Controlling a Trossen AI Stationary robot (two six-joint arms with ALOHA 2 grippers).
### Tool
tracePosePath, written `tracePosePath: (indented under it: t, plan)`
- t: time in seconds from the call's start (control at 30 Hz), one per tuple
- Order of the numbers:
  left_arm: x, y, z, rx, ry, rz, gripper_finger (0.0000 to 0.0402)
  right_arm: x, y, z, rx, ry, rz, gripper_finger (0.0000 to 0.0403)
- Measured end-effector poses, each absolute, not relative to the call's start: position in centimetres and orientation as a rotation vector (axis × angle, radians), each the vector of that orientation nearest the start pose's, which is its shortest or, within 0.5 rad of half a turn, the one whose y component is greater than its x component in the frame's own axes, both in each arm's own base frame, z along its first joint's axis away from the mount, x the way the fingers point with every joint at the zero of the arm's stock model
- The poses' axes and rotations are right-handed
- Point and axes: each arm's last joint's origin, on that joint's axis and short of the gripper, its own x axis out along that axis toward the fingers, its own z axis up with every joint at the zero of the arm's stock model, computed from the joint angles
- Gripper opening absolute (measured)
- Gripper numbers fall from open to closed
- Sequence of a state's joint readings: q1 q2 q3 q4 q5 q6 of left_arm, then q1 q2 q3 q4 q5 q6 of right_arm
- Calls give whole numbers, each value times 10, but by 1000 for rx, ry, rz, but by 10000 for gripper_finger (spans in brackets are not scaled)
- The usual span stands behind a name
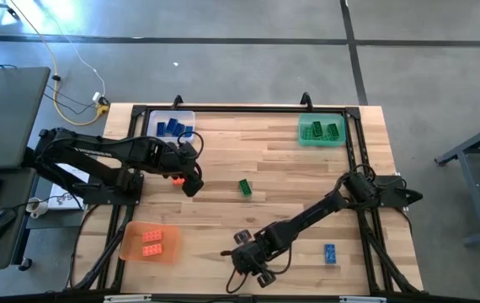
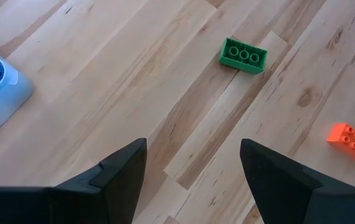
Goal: Sort & place blocks by color
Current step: Put the orange game piece into the orange bin
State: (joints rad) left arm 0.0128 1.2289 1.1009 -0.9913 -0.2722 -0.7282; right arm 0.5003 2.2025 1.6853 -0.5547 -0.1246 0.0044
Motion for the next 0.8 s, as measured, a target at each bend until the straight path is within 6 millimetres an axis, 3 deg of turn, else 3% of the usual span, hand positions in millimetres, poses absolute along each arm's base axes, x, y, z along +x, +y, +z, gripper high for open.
tracePosePath:
  t: [0.53,0.8]
  plan:
    - [228,7,296,-317,1017,356,246,411,211,242,-369,1131,164,111]
    - [235,8,301,-230,945,298,246,406,177,271,-592,1231,7,111]
